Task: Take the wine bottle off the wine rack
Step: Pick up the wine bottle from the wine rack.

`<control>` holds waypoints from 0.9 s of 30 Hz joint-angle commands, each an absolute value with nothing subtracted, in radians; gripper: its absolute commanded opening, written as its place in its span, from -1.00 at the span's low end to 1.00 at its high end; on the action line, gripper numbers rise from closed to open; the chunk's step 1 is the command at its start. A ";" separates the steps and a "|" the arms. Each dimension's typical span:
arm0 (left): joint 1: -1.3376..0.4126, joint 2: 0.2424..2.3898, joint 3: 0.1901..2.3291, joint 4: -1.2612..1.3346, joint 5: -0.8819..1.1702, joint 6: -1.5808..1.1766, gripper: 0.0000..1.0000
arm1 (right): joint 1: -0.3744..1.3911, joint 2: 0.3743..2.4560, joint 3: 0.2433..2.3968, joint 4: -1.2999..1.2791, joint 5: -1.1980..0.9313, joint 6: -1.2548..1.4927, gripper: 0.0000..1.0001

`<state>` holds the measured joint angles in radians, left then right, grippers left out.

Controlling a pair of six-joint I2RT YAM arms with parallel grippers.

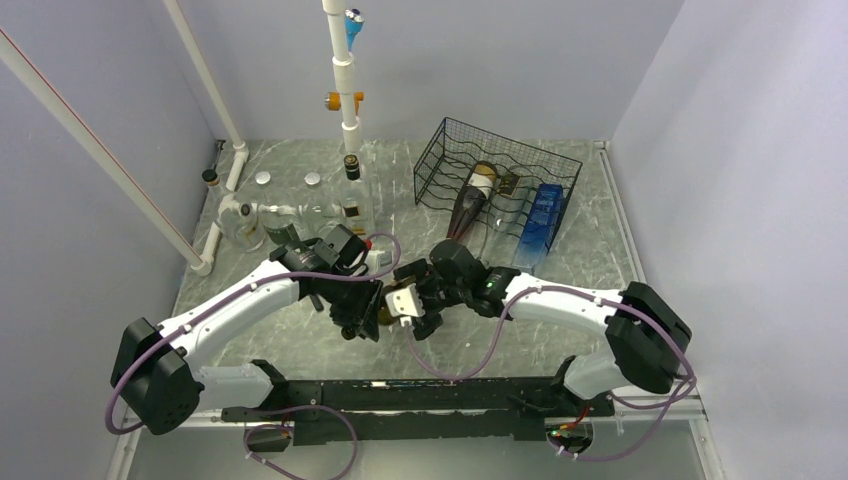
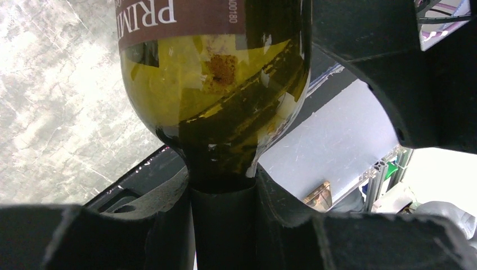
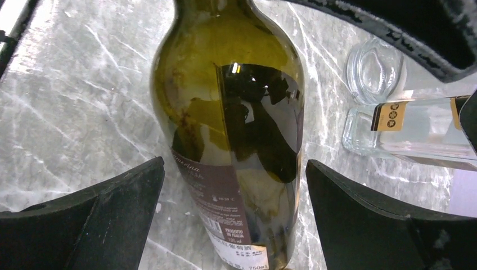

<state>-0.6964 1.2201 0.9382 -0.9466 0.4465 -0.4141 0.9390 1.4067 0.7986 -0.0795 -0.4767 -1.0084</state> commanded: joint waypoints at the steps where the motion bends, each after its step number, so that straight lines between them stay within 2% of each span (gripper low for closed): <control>1: -0.693 1.183 0.996 -0.924 0.514 -0.420 -1.00 | 0.964 1.433 0.773 0.061 -0.439 -0.958 0.99; 14: -0.685 1.179 0.998 -0.914 0.574 -0.423 -1.00 | 1.040 1.509 0.718 0.242 -0.376 -0.917 0.99; 19: -0.681 1.178 0.998 -0.906 0.586 -0.425 -1.00 | 1.041 1.513 0.705 0.261 -0.366 -0.924 0.87; 24: -0.671 1.176 0.991 -0.897 0.598 -0.427 -0.97 | 1.041 1.516 0.720 0.239 -0.375 -0.920 0.46; 27: -0.663 1.167 0.985 -0.896 0.598 -0.428 -0.75 | 1.040 1.515 0.730 0.220 -0.383 -0.915 0.02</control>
<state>-0.6762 1.2179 0.9390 -0.9741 0.5392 -0.4316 1.0340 1.5112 0.7120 0.2199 -0.3676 -0.9463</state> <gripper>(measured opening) 0.374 0.790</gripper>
